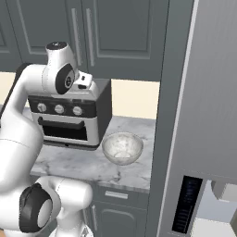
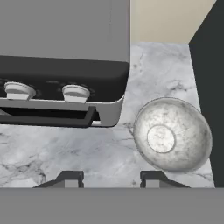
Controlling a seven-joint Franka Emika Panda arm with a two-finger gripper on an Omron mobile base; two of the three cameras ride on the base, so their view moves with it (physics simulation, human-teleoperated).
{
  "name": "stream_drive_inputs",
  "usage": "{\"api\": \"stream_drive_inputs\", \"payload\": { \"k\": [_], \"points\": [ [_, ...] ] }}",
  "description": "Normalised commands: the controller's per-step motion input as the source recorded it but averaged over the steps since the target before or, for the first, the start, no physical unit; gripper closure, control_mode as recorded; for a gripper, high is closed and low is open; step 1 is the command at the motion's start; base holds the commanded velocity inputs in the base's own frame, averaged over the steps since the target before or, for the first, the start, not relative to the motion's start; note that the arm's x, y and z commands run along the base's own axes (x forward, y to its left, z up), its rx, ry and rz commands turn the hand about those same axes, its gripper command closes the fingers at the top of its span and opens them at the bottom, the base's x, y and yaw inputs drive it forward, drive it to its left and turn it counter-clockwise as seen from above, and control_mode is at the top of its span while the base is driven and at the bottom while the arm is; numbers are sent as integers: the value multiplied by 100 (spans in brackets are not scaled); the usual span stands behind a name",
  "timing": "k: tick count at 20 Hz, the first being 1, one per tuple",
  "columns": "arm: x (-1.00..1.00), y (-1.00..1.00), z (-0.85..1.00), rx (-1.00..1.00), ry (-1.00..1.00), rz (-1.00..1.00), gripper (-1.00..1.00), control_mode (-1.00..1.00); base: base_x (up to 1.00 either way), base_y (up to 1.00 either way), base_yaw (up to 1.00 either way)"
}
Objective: Open the cabinet and setup a tea strainer by placing it in the bowl upright.
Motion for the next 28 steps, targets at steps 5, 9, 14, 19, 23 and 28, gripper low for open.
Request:
{"api": "stream_drive_inputs", "payload": {
  "k": [5,9,14,19,23,28],
  "points": [
    [0,0,0,0,1,0,-100,-100,0,0,0],
    [6,0,3,0,-2,-2,-100,-100,0,0,0],
    [15,-24,54,10,-28,-21,-100,-100,0,0,0],
    [13,-29,59,3,-35,-10,-100,-100,0,0,0],
    [27,-21,61,-5,-37,1,-100,-100,0,0,0],
    [20,-2,77,-6,-16,8,-100,-100,0,0,0]
  ]
}}
